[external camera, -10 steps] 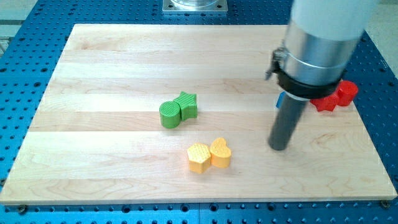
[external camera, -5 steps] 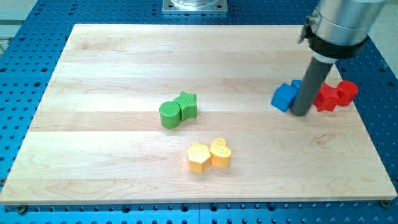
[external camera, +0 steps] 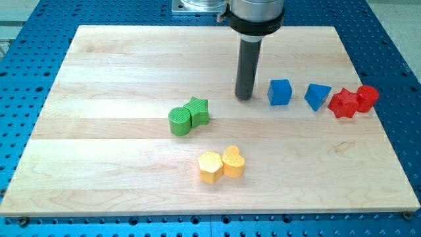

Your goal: Separate the blue cube from the blue triangle

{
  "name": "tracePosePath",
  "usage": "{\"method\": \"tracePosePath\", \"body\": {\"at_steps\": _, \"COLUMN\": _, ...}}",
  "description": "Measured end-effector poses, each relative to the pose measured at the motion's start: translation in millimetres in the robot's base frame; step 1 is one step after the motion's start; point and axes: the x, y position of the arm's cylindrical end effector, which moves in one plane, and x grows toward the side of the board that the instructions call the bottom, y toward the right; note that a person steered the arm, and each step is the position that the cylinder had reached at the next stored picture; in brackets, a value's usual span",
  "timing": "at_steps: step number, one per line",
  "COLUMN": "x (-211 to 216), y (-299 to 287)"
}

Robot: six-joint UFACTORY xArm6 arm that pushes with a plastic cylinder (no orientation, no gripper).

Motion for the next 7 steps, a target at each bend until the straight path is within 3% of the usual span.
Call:
{"method": "tracePosePath", "body": {"at_steps": 1, "x": 10.3, "y": 19.6}}
{"method": "tracePosePath", "body": {"at_steps": 3, "x": -67.3, "y": 33.8}}
{"method": "tracePosePath", "body": {"at_steps": 5, "x": -0.8, "y": 23.6}}
{"method": "tracePosePath", "body": {"at_steps": 7, "x": -63.2, "y": 49.9}}
